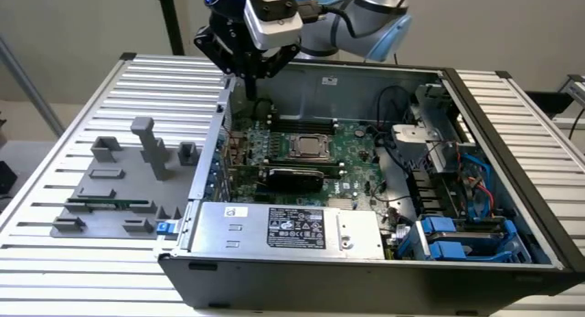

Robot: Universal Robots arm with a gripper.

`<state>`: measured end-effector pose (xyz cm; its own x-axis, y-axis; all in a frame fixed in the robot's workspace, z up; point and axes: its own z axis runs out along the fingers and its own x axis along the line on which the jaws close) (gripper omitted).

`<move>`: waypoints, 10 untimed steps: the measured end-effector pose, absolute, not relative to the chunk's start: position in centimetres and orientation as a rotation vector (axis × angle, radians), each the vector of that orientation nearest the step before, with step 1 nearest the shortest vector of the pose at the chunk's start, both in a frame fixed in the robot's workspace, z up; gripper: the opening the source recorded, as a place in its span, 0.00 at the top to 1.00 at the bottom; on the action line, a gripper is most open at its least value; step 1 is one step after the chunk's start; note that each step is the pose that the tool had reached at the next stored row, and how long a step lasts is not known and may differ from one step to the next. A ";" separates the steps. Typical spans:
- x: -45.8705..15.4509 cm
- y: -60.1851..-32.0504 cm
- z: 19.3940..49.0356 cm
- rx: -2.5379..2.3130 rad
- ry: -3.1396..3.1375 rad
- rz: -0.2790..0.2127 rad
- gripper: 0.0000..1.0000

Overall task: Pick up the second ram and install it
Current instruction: 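Reach for the second ram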

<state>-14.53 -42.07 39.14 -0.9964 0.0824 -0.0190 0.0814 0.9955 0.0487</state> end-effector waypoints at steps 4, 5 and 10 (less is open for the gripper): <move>-16.4 -42.5 38.9 0.128 3.117 0.075 0.89; -16.8 -42.5 38.9 0.128 3.117 0.075 0.89; -19.1 -42.9 38.5 0.128 3.117 0.075 0.89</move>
<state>-19.07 -42.89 38.49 -0.9964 0.0827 -0.0190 0.0817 0.9955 0.0487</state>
